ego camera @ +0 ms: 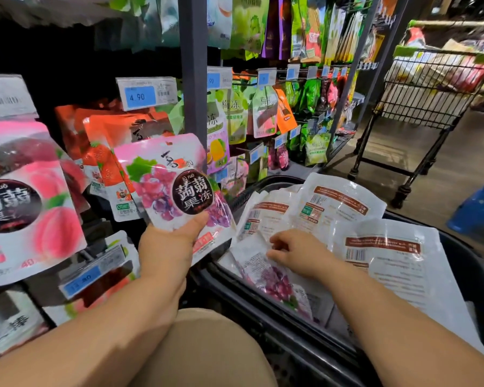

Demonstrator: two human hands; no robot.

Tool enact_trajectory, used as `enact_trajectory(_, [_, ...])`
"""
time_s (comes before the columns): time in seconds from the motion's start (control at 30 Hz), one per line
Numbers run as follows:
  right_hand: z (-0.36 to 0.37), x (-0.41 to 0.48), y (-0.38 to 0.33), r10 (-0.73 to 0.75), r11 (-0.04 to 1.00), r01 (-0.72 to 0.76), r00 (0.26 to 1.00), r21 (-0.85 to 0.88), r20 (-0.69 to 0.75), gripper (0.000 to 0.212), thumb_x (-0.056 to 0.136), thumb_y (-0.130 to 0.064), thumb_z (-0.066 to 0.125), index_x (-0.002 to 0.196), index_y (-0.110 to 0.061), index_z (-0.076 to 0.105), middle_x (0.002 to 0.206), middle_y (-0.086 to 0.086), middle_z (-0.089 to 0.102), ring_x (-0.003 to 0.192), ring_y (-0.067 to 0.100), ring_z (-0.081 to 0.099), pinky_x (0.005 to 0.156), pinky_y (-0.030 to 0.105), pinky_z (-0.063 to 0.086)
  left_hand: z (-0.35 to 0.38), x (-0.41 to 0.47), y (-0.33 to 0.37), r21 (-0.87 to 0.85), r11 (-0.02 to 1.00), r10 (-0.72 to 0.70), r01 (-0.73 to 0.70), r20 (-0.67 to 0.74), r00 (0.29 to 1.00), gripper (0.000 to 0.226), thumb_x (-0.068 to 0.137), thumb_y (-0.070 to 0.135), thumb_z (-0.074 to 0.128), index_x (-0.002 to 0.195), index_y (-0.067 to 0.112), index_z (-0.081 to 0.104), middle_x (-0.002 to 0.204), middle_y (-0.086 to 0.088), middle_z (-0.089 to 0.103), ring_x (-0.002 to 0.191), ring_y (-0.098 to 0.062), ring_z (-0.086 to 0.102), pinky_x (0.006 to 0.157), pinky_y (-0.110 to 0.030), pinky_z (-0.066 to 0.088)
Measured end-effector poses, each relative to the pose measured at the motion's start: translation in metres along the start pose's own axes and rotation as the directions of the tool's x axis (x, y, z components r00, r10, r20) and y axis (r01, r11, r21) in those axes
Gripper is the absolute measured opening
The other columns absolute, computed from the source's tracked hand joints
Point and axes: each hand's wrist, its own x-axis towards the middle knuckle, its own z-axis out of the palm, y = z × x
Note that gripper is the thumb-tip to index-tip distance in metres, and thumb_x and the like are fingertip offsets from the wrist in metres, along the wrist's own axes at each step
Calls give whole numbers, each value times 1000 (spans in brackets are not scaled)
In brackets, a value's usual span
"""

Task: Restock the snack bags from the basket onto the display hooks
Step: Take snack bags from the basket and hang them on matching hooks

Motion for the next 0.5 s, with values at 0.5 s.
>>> enact_trajectory(0.5, [2, 11, -22, 91, 956, -46, 986, 289, -142, 33, 100, -33, 53, 69, -22, 46, 72, -3, 51, 78, 22, 52, 65, 32, 35, 3, -3, 1, 80, 997, -18, 11, 87, 996, 34, 74, 14, 85, 106, 17, 73, 96, 2, 77, 93, -18, 71, 86, -30, 53])
